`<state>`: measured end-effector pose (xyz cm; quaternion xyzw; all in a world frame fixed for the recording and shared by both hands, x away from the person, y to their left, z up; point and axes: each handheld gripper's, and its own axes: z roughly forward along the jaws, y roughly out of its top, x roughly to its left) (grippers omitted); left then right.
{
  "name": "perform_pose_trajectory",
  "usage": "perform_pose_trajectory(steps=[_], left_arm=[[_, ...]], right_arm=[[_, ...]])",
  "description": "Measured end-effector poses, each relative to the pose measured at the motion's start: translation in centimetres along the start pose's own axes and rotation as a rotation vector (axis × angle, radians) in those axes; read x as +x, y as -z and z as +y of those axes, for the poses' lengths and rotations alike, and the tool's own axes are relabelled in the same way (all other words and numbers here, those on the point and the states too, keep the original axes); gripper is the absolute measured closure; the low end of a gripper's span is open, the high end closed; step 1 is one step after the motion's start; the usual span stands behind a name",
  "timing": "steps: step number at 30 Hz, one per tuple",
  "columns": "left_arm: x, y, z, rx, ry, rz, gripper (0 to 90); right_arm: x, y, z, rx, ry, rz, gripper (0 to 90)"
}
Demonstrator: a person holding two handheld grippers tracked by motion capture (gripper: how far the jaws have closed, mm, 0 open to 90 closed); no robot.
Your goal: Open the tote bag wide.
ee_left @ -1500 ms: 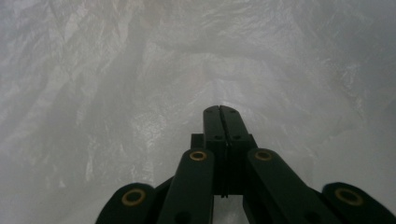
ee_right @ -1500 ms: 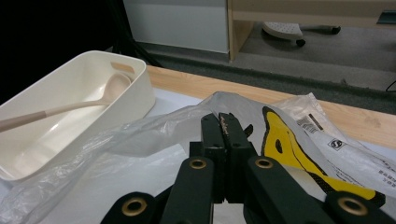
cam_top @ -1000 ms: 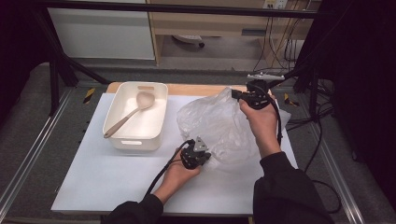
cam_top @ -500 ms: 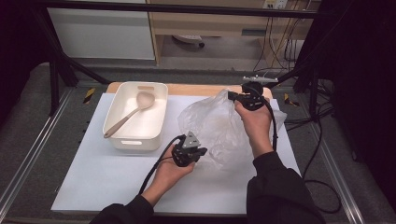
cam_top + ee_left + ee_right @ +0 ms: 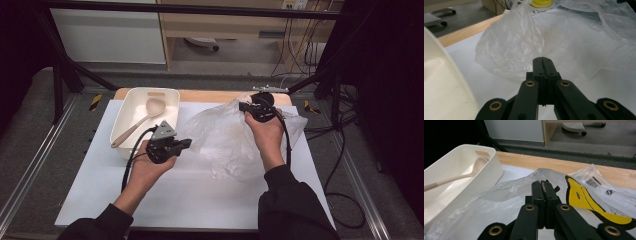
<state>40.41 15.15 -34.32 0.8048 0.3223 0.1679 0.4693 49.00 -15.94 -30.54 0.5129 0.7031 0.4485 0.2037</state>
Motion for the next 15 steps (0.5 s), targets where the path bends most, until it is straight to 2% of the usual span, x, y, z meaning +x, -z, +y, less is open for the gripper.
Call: perform_pose_trajectory(steps=[1,3,11,13,15], left_arm=[[0.3,0.4,0.0,0.002,0.002,0.013,90.0],[0.9,1.1,0.1,0.007,0.003,0.05,82.1],[3.5,3.5,0.5,0.007,0.077,0.13,36.7],[3.9,4.0,0.6,-0.007,0.092,0.137,22.6],[4.4,4.4,0.6,-0.011,0.093,0.138,15.6]], right_arm=[[0.1,-0.1,-0.2,0.003,0.004,0.003,90.0],[0.4,-0.1,-0.7,0.003,0.002,0.018,90.0],[1.2,0.1,-2.1,0.001,0.027,0.059,90.0],[1.3,0.1,-2.5,0.001,0.03,0.072,90.0],[1.4,0.2,-2.9,0.002,0.034,0.081,90.0]])
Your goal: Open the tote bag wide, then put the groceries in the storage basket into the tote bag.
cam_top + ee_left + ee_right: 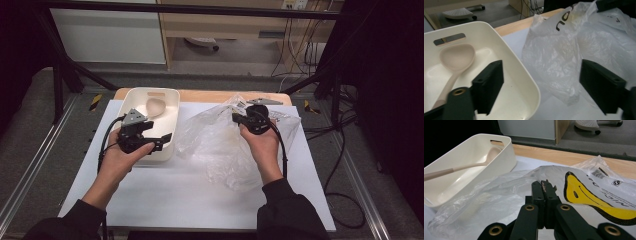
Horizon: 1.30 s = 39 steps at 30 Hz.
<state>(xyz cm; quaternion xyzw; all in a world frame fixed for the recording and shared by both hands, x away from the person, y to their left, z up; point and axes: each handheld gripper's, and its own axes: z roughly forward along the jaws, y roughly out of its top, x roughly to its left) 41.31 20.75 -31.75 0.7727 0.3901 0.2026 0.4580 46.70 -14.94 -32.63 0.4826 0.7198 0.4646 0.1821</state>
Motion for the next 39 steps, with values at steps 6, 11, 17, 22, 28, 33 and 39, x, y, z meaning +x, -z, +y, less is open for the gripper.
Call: perform_pose_trajectory(steps=[6,11,17,22,28,33,39], left_arm=[[1.7,0.7,0.4,0.0,0.052,0.024,9.0],[2.9,1.3,1.1,-0.016,0.067,0.054,6.9],[3.7,1.9,1.7,-0.029,0.075,0.085,6.8],[4.3,2.2,1.9,-0.03,0.078,0.103,6.8],[4.9,2.5,2.4,-0.05,0.075,0.115,7.1],[5.8,2.8,2.7,-0.059,0.085,0.14,7.0],[6.6,2.8,2.4,-0.05,0.096,0.153,6.9]], right_arm=[[-0.3,0.0,-1.3,0.004,0.0,0.015,90.0],[-0.4,0.1,-1.5,0.015,0.013,0.018,90.0],[-0.3,-0.1,-2.0,0.033,0.025,0.017,90.0],[-0.2,-0.2,-2.4,0.044,0.027,0.018,90.0],[-0.1,-0.3,-2.7,0.054,0.038,0.021,90.0],[0.1,-0.8,-3.2,0.076,0.047,0.021,90.0],[0.2,-1.0,-3.5,0.087,0.056,0.025,90.0]])
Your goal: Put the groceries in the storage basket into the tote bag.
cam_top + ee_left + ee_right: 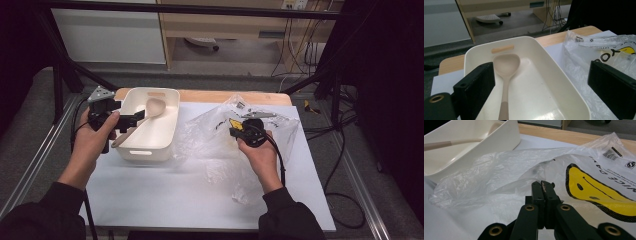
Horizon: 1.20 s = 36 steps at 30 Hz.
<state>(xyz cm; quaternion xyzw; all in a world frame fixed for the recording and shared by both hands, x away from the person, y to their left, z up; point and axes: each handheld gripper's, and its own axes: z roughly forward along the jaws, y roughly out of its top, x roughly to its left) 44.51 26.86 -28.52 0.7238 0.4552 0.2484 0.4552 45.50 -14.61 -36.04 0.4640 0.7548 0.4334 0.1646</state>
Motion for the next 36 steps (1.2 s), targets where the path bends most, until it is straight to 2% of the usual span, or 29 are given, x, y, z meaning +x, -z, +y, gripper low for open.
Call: perform_pose_trajectory(steps=[7,16,18,26,36], left_arm=[[0.7,-0.7,-0.5,0.025,0.027,0.003,6.8],[1.6,-2.4,-1.4,0.064,0.064,0.006,7.3],[1.7,-2.7,-1.5,0.084,0.062,0.007,7.8],[2.3,-3.2,-2.7,0.108,0.072,0.021,12.8],[3.3,-2.8,-3.8,0.14,0.065,0.017,19.7]], right_arm=[[0.1,-0.3,-0.4,0.014,0.005,0.008,90.0],[0.2,-0.8,-0.9,0.031,0.005,0.01,90.0],[0.2,-0.8,-1.0,0.033,0.002,0.009,90.0],[0.0,-0.9,-1.1,0.038,0.001,0.011,90.0],[-0.2,-0.9,-1.1,0.038,0.001,0.01,90.0]])
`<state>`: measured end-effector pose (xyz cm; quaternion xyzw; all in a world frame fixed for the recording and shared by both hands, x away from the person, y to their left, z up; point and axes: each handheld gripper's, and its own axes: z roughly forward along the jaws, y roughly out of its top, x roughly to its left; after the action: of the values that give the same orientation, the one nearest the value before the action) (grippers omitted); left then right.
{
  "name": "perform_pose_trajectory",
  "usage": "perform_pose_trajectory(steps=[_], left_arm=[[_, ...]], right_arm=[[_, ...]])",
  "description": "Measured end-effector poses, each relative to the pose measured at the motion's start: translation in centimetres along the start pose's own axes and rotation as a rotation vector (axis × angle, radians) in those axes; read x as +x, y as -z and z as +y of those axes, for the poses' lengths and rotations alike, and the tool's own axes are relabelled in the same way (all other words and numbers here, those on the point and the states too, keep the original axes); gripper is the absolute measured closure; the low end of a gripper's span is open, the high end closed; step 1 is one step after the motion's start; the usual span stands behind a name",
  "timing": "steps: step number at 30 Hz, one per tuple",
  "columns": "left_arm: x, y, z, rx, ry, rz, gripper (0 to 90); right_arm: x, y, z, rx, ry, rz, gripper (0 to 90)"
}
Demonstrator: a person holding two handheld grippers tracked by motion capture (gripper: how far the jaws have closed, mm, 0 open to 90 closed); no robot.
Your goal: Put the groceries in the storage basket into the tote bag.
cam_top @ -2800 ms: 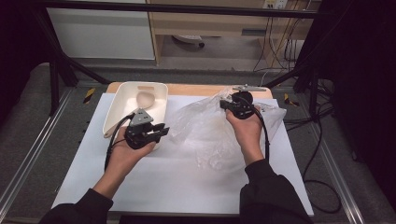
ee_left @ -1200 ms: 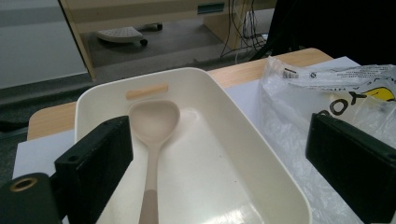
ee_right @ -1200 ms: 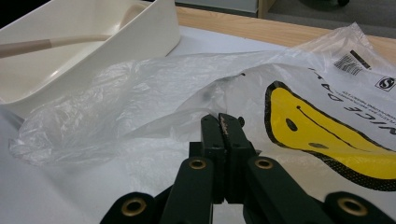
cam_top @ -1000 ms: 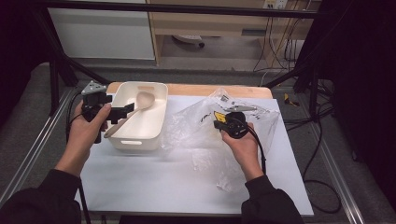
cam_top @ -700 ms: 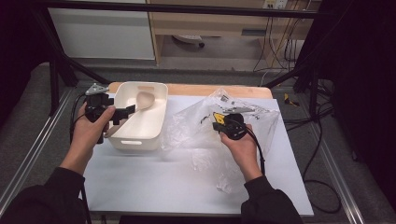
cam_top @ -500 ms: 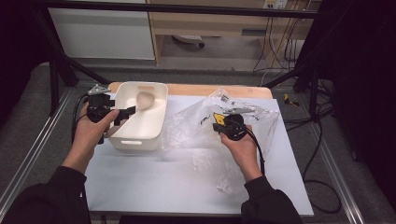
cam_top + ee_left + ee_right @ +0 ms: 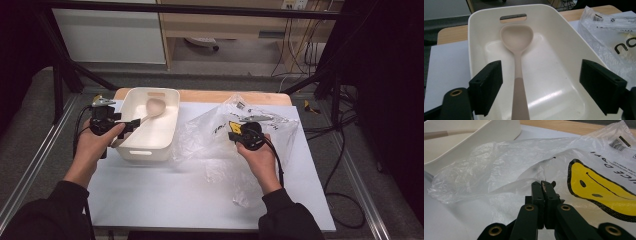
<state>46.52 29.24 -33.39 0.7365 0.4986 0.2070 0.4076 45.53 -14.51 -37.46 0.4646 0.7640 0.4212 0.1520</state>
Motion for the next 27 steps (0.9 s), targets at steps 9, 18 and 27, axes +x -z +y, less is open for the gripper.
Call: perform_pose_trajectory(steps=[9,18,27], left_arm=[[0.9,0.1,-1.1,0.033,0.02,-0.003,27.6],[0.7,-0.7,-1.8,0.092,0.018,0.002,38.8],[0.7,-1.3,-2.1,0.106,0.012,0.016,41.1]], right_arm=[[-0.1,0.0,-0.1,0.005,-0.005,-0.004,90.0],[0.0,0.0,-0.1,0.0,-0.003,0.002,90.0],[-0.1,0.9,0.3,-0.038,-0.005,0.016,90.0]])
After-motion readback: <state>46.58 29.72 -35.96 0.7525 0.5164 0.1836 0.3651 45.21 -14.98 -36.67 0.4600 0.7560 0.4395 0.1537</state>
